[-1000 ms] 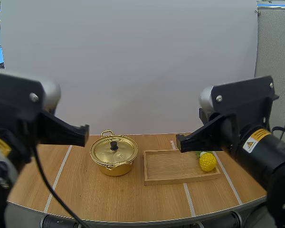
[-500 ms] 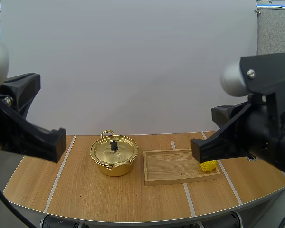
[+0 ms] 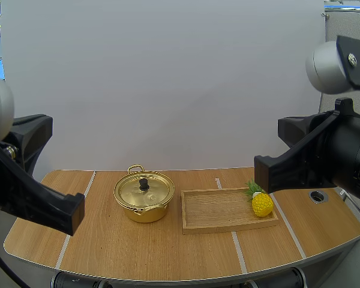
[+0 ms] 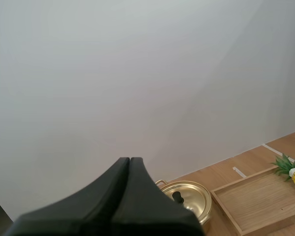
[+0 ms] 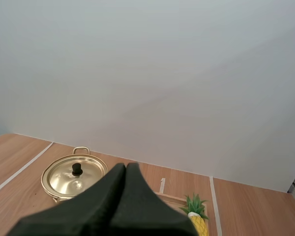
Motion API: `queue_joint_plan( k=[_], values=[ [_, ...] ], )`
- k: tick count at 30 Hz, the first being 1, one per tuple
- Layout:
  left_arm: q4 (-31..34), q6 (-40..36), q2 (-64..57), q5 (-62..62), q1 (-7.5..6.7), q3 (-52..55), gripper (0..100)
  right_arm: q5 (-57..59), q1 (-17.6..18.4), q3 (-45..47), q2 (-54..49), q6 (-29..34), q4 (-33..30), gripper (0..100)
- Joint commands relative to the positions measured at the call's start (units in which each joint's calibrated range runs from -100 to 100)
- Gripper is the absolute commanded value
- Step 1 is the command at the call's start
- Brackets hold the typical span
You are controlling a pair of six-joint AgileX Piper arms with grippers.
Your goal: Open the pot, put the pineapple inside, and close it
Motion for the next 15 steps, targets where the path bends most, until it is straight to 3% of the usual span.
queue_joint_plan(
  k=[1,7,15],
  values=[
    [0.0,0.2,7.8,0.7,0.04,-0.3,0,0.0,-0.2,-0.3,3.6,2.5,-2.1,0],
    [-1.2,0.3,16.9,0.7,0.04,-0.3,0,0.0,-0.2,-0.3,9.9,3.2,-3.6,0],
    [-7.4,4.2,25.0,0.7,0.04,-0.3,0,0.0,-0.2,0.3,16.6,5.8,-7.0,0]
  ],
)
